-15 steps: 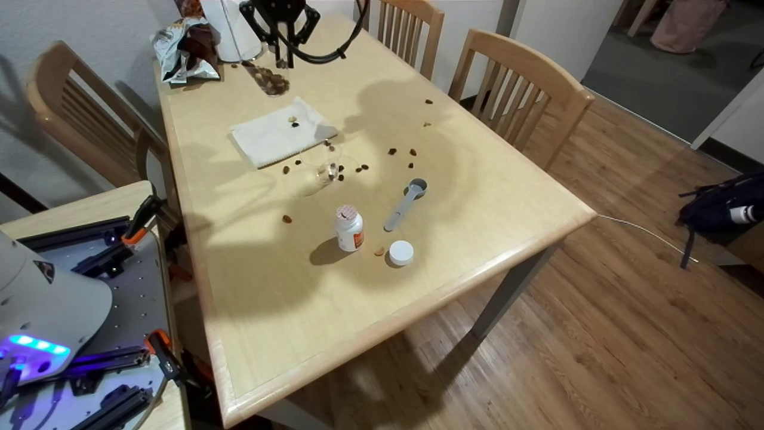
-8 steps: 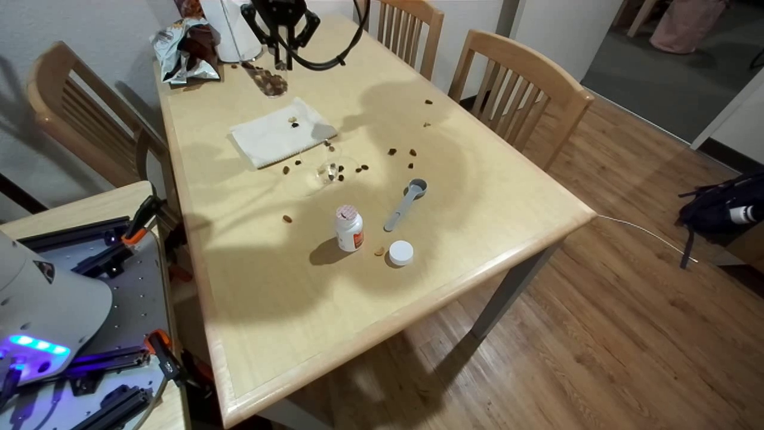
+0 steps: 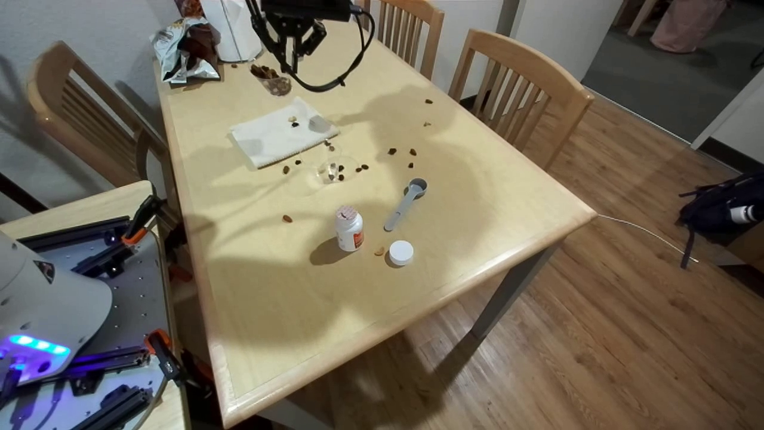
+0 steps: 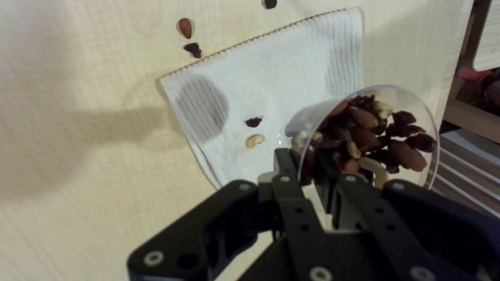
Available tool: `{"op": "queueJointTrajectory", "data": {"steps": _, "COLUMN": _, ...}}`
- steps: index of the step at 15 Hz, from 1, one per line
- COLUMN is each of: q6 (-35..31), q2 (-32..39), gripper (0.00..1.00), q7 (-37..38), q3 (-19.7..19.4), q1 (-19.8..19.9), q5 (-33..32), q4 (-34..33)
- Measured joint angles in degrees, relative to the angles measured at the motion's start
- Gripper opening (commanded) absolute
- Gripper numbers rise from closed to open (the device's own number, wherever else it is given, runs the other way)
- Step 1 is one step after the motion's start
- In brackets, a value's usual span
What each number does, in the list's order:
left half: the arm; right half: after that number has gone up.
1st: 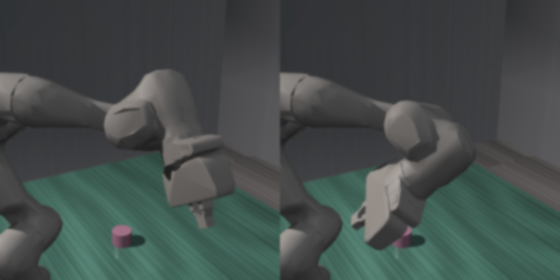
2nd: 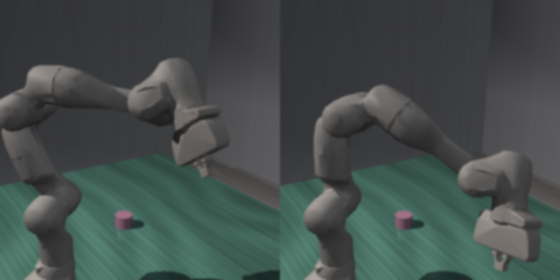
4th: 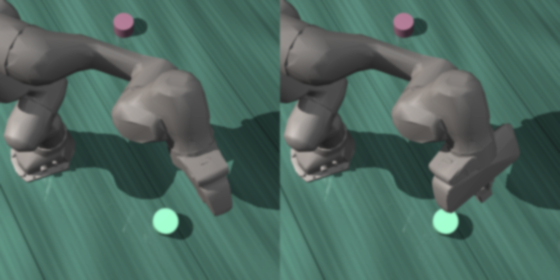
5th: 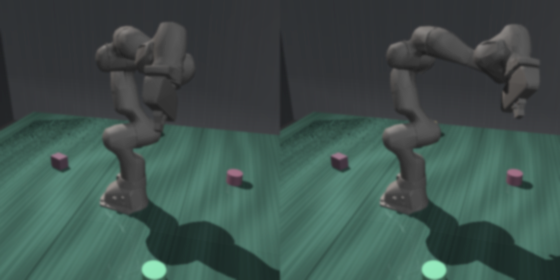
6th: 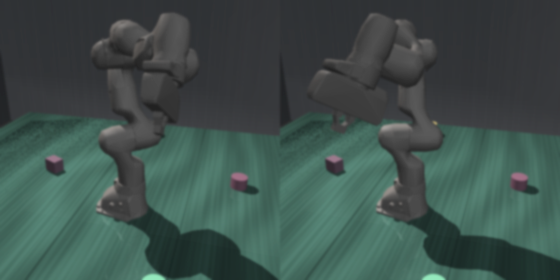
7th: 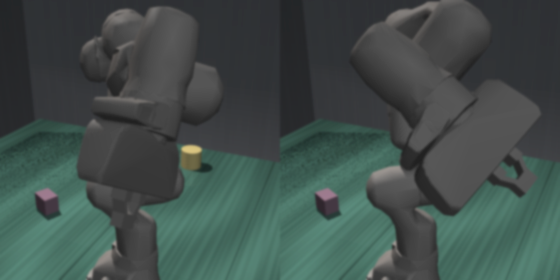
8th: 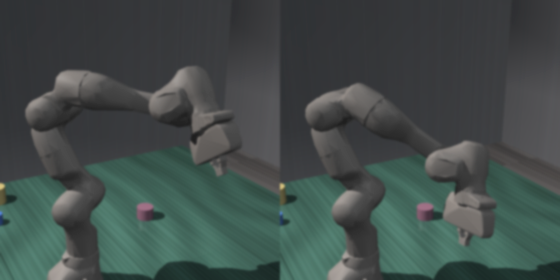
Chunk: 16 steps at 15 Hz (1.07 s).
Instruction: Pour the contents from one clear cup to the other
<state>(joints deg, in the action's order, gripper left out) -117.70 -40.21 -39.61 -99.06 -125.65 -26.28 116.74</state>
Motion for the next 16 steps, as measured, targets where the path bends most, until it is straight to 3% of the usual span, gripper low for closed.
{"op": "queueJointTrajectory", "data": {"steps": 6, "q6": -0.5, "q2": -4.5, "gripper": 0.05, "q7": -7.4, "q3": 3.7, "q1": 6.7, "q5": 0.3, "q4": 4.2}}
{"op": "queueJointTrajectory", "data": {"steps": 7, "q6": -0.5, "q2": -5.0, "gripper": 0.19, "q7": -8.6, "q3": 3.9, "q1": 7.5, "q5": 0.4, "q4": 4.4}}
{"op": "queueJointTrajectory", "data": {"steps": 12, "q6": -0.5, "q2": -7.1, "gripper": 0.19, "q7": -10.7, "q3": 4.3, "q1": 8.6, "q5": 0.6, "q4": 4.5}}
{"op": "queueJointTrajectory", "data": {"steps": 13, "q6": -0.5, "q2": -7.1, "gripper": 0.05, "q7": -10.8, "q3": 4.4, "q1": 8.6, "q5": 0.6, "q4": 4.5}}
{"op": "queueJointTrajectory", "data": {"steps": 16, "q6": -0.4, "q2": -7.1, "gripper": 0.05, "q7": -10.8, "q3": 4.2, "q1": 8.4, "q5": 0.6, "q4": 4.4}}
